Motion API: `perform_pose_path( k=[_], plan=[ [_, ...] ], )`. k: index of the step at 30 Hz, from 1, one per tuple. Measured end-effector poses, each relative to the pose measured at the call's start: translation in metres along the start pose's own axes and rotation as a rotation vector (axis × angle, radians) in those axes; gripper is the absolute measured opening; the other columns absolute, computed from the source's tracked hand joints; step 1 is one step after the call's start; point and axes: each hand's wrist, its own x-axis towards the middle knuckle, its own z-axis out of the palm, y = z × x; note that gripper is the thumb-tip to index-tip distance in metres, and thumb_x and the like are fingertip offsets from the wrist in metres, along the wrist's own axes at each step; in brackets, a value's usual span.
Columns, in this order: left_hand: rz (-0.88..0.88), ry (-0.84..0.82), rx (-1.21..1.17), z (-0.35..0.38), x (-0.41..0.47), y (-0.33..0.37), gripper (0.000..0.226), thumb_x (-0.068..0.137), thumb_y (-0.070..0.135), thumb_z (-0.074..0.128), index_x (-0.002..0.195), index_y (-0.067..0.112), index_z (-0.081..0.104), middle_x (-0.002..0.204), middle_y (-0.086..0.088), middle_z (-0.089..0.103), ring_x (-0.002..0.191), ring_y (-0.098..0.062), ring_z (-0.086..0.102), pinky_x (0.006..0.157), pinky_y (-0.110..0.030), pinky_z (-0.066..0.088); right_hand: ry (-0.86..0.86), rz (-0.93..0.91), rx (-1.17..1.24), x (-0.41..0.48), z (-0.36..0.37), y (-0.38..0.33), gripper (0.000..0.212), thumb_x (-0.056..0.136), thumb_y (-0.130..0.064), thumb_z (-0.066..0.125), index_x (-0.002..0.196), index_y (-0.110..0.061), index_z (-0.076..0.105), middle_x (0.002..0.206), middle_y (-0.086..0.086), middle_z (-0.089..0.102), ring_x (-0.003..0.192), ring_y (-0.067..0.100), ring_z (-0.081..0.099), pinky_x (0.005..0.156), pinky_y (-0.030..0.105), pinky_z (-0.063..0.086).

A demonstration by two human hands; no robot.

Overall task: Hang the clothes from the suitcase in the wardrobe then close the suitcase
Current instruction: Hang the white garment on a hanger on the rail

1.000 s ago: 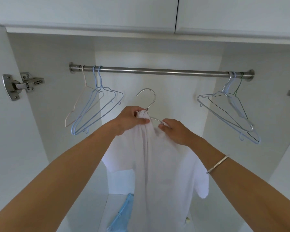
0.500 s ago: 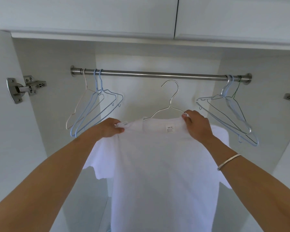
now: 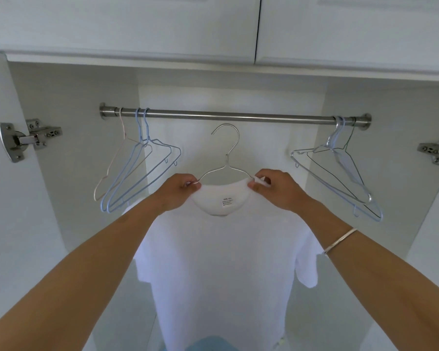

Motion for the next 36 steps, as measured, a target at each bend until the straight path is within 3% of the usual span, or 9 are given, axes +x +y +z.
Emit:
perform_pose_path(
  k=[4, 9, 12, 15, 20, 26, 28, 31, 36],
  plan=[
    [0.027, 0.098, 0.01, -0.004, 0.003, -0.005, 0.024, 0.096, 0.015, 0.053, 0.088, -0.003, 0.065, 0.077, -0.009, 0.053, 0.071, -0.017, 0.043, 0.061, -0.023, 0.032, -0.085, 0.082, -0.165, -0.011, -0.013, 0.025, 0.051, 0.09, -0.056, 0.05, 0.058, -0.02, 0.034, 0.057, -0.005, 0.04, 0.056, 0.015, 0.04, 0.056, 0.031, 0.029],
    [0.073, 0.142, 0.206, -0.004, 0.017, -0.009, 0.039, 0.088, 0.031, 0.05, 0.059, 0.006, 0.056, 0.056, -0.003, 0.034, 0.061, -0.023, 0.035, 0.059, -0.028, 0.028, -0.084, 0.065, -0.181, -0.025, -0.013, 0.05, 0.05, 0.094, -0.049, 0.049, 0.061, -0.016, 0.03, 0.061, -0.001, 0.036, 0.059, 0.018, 0.037, 0.056, 0.031, 0.026],
    [-0.032, 0.172, 0.284, 0.001, 0.022, -0.004, 0.043, 0.09, 0.038, 0.05, 0.051, 0.02, 0.051, 0.063, 0.001, 0.031, 0.077, -0.042, 0.046, 0.074, -0.037, 0.044, -0.031, 0.042, -0.191, -0.027, -0.015, 0.056, 0.048, 0.093, -0.045, 0.052, 0.059, -0.021, 0.029, 0.066, -0.001, 0.035, 0.063, 0.016, 0.039, 0.057, 0.028, 0.029],
    [-0.121, 0.148, 0.38, 0.005, 0.019, 0.004, 0.03, 0.097, 0.035, 0.048, 0.074, 0.028, 0.066, 0.09, -0.006, 0.051, 0.099, -0.03, 0.05, 0.086, -0.043, 0.041, 0.005, 0.046, -0.269, -0.032, -0.022, 0.063, 0.041, 0.093, -0.048, 0.049, 0.062, -0.028, 0.032, 0.072, -0.004, 0.041, 0.074, 0.016, 0.044, 0.064, 0.03, 0.034],
    [-0.079, 0.079, 0.205, 0.013, 0.025, -0.008, 0.029, 0.098, 0.02, 0.045, 0.115, 0.026, 0.068, 0.116, -0.007, 0.062, 0.104, -0.027, 0.059, 0.09, -0.039, 0.049, -0.004, 0.094, -0.343, -0.041, -0.028, 0.068, 0.046, 0.092, -0.058, 0.044, 0.063, -0.024, 0.031, 0.072, -0.002, 0.043, 0.071, 0.017, 0.046, 0.057, 0.026, 0.03],
    [-0.071, 0.057, 0.0, 0.023, 0.025, 0.007, 0.019, 0.09, 0.008, 0.055, 0.093, 0.017, 0.071, 0.088, -0.004, 0.06, 0.08, -0.021, 0.054, 0.057, -0.019, 0.039, 0.034, 0.146, -0.338, -0.042, -0.023, 0.056, 0.06, 0.085, -0.066, 0.049, 0.059, -0.017, 0.027, 0.063, -0.003, 0.034, 0.057, 0.013, 0.037, 0.055, 0.027, 0.028],
    [-0.073, 0.025, -0.053, 0.024, 0.025, 0.017, 0.009, 0.086, 0.022, 0.067, 0.081, 0.015, 0.07, 0.07, 0.001, 0.052, 0.067, -0.017, 0.048, 0.053, -0.02, 0.034, 0.065, 0.116, -0.411, -0.043, -0.022, 0.054, 0.058, 0.086, -0.065, 0.047, 0.059, -0.017, 0.03, 0.064, -0.003, 0.036, 0.06, 0.015, 0.04, 0.055, 0.028, 0.031],
    [-0.059, -0.045, -0.056, 0.03, 0.028, 0.03, 0.032, 0.091, 0.039, 0.059, 0.07, 0.016, 0.067, 0.064, 0.001, 0.048, 0.061, -0.017, 0.043, 0.053, -0.022, 0.032, 0.243, 0.0, -0.503, -0.043, -0.025, 0.058, 0.044, 0.087, -0.058, 0.051, 0.072, -0.018, 0.046, 0.074, -0.004, 0.044, 0.073, 0.019, 0.05, 0.06, 0.029, 0.036],
    [0.028, -0.127, -0.036, 0.038, 0.039, 0.049, 0.033, 0.093, 0.037, 0.058, 0.071, 0.014, 0.067, 0.062, 0.002, 0.044, 0.055, -0.011, 0.039, 0.051, -0.02, 0.029, 0.353, -0.135, -0.703, -0.045, -0.043, 0.08, 0.057, 0.086, -0.061, 0.035, 0.082, -0.008, 0.053, 0.08, 0.009, 0.053, 0.073, 0.028, 0.052, 0.068, 0.036, 0.045]
  ],
)
